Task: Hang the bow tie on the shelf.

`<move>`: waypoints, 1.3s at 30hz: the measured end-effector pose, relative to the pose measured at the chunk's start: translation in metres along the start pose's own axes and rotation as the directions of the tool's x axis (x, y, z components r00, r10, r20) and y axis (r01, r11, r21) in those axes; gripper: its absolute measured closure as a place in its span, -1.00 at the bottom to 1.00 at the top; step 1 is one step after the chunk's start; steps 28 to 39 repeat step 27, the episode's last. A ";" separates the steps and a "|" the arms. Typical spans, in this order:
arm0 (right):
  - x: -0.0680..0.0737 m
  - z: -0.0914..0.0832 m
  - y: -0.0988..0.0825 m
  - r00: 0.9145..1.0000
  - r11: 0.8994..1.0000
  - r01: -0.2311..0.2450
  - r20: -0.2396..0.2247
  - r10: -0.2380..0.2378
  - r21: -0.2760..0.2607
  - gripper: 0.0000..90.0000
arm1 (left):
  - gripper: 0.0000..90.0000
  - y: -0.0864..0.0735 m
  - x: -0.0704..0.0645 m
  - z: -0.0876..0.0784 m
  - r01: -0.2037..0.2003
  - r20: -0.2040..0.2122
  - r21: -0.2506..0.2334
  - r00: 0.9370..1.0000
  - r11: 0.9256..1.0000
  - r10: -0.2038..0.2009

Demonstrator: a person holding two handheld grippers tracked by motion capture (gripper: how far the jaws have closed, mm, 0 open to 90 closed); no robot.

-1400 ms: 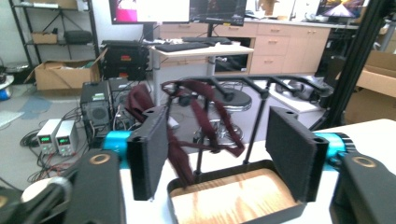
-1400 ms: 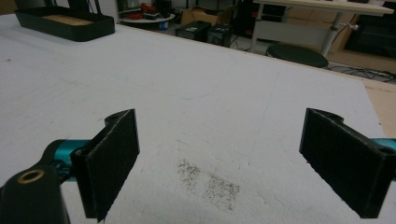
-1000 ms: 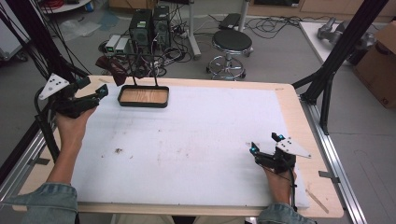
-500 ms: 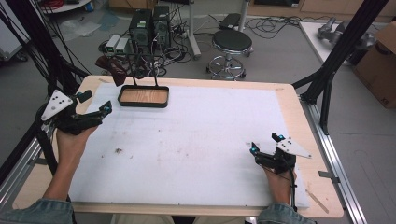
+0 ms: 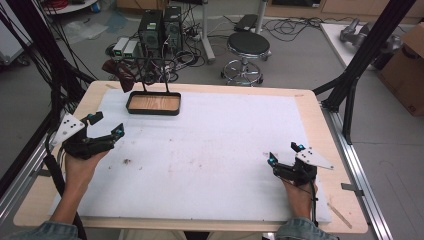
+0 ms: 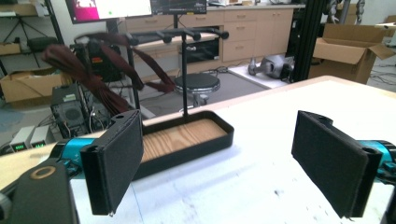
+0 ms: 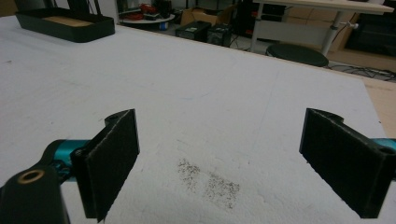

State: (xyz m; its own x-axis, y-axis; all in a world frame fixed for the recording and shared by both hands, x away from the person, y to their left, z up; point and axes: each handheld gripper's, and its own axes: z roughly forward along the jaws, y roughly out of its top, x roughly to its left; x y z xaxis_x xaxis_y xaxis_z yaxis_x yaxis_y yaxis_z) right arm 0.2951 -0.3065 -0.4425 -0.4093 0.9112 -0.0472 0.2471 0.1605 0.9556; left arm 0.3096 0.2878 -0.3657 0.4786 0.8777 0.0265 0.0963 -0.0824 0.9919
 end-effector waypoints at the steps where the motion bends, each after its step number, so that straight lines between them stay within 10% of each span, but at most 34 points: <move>1: 0.000 0.000 0.000 1.000 1.000 0.000 0.000 0.000 0.000 -0.76 | -0.62 -0.002 -0.001 -0.001 -0.005 -0.001 0.008 1.000 1.000 0.005; 18: 0.000 0.000 0.000 1.000 1.000 -0.001 0.000 0.001 -0.001 -0.76 | -0.62 -0.058 -0.020 -0.007 0.006 -0.030 0.136 1.000 0.991 -0.002; 39: 0.000 0.000 0.000 1.000 1.000 -0.003 -0.002 0.003 -0.002 -0.76 | -0.63 -0.065 -0.021 -0.005 0.010 -0.033 0.169 0.999 0.985 -0.005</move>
